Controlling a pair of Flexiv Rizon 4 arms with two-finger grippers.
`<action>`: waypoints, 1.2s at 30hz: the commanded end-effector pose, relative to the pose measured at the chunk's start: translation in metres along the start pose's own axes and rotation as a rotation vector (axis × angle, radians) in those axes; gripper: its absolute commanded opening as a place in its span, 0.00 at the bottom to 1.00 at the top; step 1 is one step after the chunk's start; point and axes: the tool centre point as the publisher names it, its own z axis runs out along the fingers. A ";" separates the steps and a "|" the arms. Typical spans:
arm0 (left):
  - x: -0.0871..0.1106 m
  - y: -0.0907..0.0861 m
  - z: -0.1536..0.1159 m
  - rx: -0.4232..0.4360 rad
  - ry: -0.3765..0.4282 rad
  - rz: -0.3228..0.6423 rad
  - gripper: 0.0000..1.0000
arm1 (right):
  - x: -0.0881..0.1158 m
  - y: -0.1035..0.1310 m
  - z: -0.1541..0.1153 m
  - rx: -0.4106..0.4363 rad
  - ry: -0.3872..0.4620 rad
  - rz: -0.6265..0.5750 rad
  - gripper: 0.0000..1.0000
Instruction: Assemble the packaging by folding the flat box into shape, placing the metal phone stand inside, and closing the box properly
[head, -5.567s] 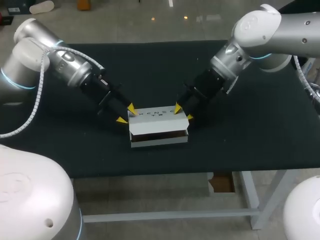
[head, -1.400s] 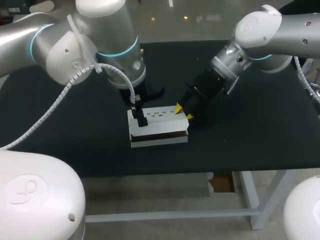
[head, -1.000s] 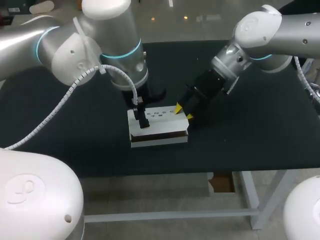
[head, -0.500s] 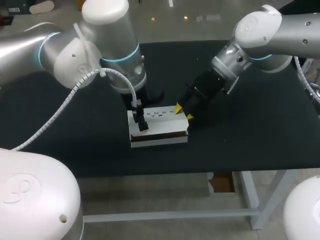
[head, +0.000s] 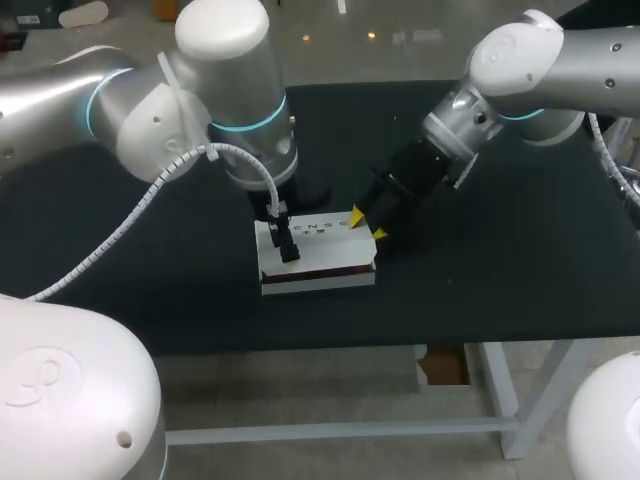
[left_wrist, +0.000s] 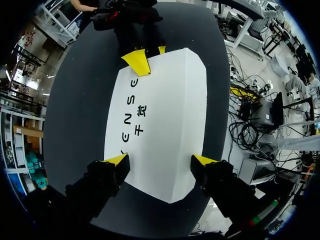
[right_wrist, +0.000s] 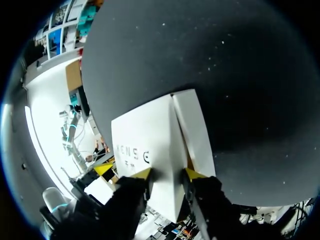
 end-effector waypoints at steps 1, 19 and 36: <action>0.004 -0.005 0.004 -0.022 -0.033 -0.004 0.84 | 0.000 0.000 0.002 -0.001 0.002 -0.001 0.41; 0.005 -0.011 0.009 -0.025 -0.089 0.031 0.85 | 0.000 0.000 0.002 -0.001 0.002 -0.001 0.41; 0.003 -0.017 0.011 -0.077 -0.244 -0.003 0.49 | 0.000 0.000 0.002 -0.001 0.002 -0.001 0.42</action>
